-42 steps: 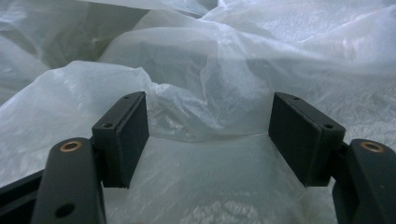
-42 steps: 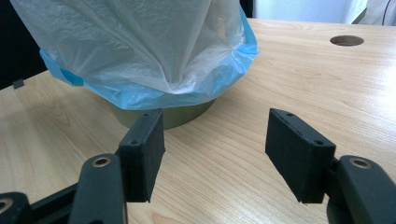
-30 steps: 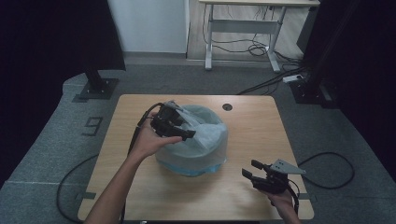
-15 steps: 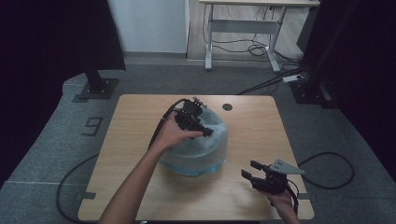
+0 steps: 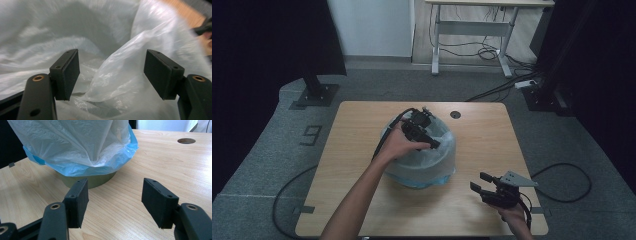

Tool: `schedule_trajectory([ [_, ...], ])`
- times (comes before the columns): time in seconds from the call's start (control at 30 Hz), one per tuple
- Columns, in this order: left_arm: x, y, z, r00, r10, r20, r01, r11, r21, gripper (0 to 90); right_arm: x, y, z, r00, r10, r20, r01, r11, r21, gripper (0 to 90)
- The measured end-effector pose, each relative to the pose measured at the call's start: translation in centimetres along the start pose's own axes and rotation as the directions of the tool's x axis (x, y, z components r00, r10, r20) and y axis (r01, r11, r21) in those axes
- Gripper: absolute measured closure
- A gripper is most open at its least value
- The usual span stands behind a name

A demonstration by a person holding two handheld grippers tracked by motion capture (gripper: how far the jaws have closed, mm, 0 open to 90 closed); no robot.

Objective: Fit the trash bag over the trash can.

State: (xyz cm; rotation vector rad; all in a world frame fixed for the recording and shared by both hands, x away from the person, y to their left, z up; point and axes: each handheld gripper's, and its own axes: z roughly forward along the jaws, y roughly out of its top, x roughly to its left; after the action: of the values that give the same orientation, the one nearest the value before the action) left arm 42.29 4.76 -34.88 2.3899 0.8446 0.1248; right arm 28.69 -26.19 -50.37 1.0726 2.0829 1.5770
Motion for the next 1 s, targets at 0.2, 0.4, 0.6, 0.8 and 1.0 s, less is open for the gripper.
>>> schedule_trajectory([
  [0.2, 0.1, -0.9, -2.3, 1.0000, 0.007, 0.001, -0.007, 0.9988, -0.049, 29.5, 0.1, -0.1, 0.2, 1.0000, -0.004, -0.002, 0.004, 1.000, 0.004, 37.4],
  [0.4, 0.7, -2.0, -2.0, 0.9950, 0.009, -0.099, -0.006, 0.9994, 0.033, 36.9, 0.2, -0.1, 0.4, 1.0000, -0.008, -0.006, 0.008, 1.000, 0.010, 38.3],
  [0.6, 0.8, -2.5, -1.0, 0.9963, 0.013, -0.085, -0.006, 0.9960, 0.089, 38.0, 0.2, -0.2, 0.5, 0.9999, -0.008, -0.008, 0.008, 1.000, 0.019, 38.3],
  [0.8, 0.8, -2.7, -0.2, 0.9975, 0.011, -0.070, -0.002, 0.9928, 0.120, 37.3, 0.2, -0.2, 0.4, 0.9999, -0.008, -0.008, 0.008, 1.000, 0.019, 38.3],
  [1.0, 1.0, -3.6, -2.3, 0.9989, -0.015, -0.045, 0.015, 0.9999, -0.002, 36.1, 0.1, -0.2, 0.3, 1.0000, -0.005, -0.005, 0.005, 1.000, 0.013, 38.3],
])
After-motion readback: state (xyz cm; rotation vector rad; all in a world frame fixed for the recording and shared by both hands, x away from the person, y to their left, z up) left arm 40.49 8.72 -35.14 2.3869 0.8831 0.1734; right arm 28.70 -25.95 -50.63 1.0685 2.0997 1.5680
